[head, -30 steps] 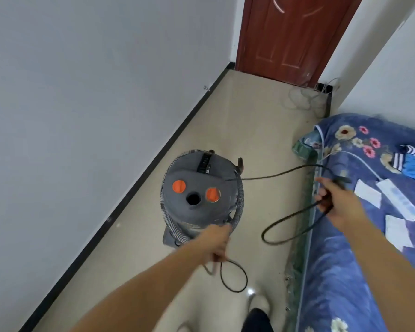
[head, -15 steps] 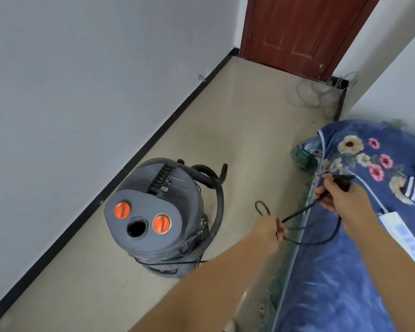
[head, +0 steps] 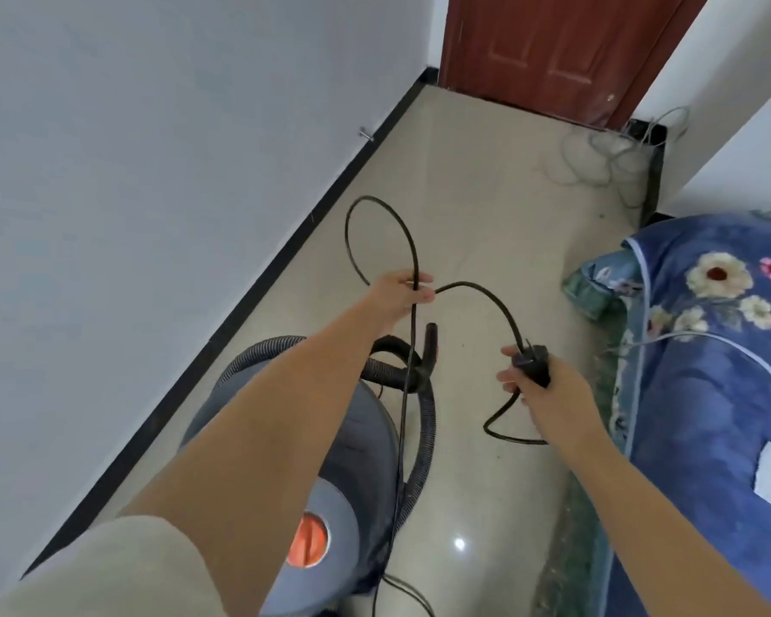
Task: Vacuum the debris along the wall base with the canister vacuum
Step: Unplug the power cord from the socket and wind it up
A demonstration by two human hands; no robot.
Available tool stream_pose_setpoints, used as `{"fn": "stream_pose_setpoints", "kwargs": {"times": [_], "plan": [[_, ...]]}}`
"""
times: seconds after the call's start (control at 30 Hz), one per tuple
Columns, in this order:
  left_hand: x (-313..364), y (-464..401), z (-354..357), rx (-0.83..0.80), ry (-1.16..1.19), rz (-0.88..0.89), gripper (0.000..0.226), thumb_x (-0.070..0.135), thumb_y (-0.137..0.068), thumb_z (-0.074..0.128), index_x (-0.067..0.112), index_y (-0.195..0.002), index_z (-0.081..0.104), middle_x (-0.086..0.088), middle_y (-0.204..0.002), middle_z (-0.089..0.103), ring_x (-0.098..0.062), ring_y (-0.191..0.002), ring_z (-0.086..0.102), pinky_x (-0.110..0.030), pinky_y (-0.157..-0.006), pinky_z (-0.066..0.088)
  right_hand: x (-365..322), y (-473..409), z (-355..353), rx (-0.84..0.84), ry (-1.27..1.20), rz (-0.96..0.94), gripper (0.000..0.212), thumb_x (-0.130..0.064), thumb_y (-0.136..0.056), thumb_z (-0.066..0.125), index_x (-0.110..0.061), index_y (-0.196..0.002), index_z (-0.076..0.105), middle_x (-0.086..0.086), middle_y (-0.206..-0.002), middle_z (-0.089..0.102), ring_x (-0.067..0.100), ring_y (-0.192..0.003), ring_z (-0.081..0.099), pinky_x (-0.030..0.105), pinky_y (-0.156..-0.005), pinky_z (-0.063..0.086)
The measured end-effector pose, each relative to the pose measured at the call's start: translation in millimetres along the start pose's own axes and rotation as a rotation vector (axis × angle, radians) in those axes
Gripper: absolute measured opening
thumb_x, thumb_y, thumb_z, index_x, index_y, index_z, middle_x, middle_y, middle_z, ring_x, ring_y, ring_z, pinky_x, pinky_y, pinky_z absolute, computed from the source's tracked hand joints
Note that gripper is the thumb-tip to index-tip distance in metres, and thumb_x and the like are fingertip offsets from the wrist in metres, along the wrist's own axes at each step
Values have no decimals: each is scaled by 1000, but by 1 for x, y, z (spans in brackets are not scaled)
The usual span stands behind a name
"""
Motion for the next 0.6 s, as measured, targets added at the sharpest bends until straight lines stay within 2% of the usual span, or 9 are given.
{"fn": "stream_pose_setpoints", "kwargs": {"times": [0.03, 0.1, 0.13, 0.2, 0.27, 0.37, 0.5, 0.6], "plan": [[0, -10, -19, -9, -133, 16, 21, -1, -87, 65, 8, -106, 65, -8, -97, 65, -16, -98, 58, -25, -89, 44, -1, -8, 18, 4, 9, 4, 31, -6, -92, 58, -35, -95, 65, -10, -88, 71, 18, -86, 68, 30, -81, 47], [-6, -27, -56, 2, -310, 28, 24, 4, -87, 67, 2, -110, 67, -6, -98, 64, -11, -93, 57, -8, -73, 43, -3, -23, 53, 11, 24, 13, 28, -6, -91, 60, -34, -93, 65, -14, -88, 70, 19, -86, 68, 29, -79, 49], [-12, -35, -73, 4, -346, 17, 24, 4, -86, 66, 0, -110, 67, -5, -93, 64, -10, -86, 57, -4, -64, 40, -4, -29, 70, 16, 35, 22, 24, -8, -90, 61, -31, -96, 66, -11, -88, 70, 19, -86, 68, 29, -78, 49], [-33, -49, -102, 16, -336, -39, 17, 3, -86, 66, 1, -103, 68, -2, -82, 63, -8, -73, 56, -6, -56, 43, -6, -38, 102, 17, 43, 41, 20, -10, -90, 61, -25, -103, 67, -3, -86, 70, 18, -84, 66, 27, -75, 49], [-60, -59, -131, 63, -247, -140, 5, 4, -87, 66, 9, -88, 65, -1, -77, 62, -8, -69, 58, -11, -56, 48, -5, -43, 128, 8, 40, 63, 23, -8, -90, 60, -26, -104, 66, -1, -81, 69, 12, -78, 64, 25, -72, 48], [-94, -66, -162, 103, -50, -245, 17, 0, -88, 64, 12, -78, 58, -5, -78, 62, -12, -70, 60, -19, -70, 50, -2, -51, 152, 3, 108, 85, 23, -10, -90, 61, -30, -101, 63, 0, -79, 68, 9, -70, 57, 27, -76, 46], [-119, -63, -196, 168, 242, -280, 21, -8, -90, 55, 8, -78, 53, -9, -72, 62, -18, -71, 61, -31, -82, 52, -2, -55, 168, -7, 235, 121, 19, -13, -91, 61, -18, -108, 67, 2, -93, 68, 19, -83, 57, 26, -75, 39], [-125, -59, -248, 334, 540, -262, 25, -12, -93, 46, 7, -77, 46, -14, -74, 56, -21, -68, 59, -35, -76, 53, -6, -55, 174, -8, 308, 138, 20, -15, -94, 59, -14, -112, 66, 1, -94, 63, 18, -86, 53, 24, -66, 33]]}}
Point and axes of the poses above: each hand's wrist, its own y-axis away from the middle knuckle, its own z-axis out of the palm, x = y × z, the point moved 10 cm from there along -y, towards the middle knuckle
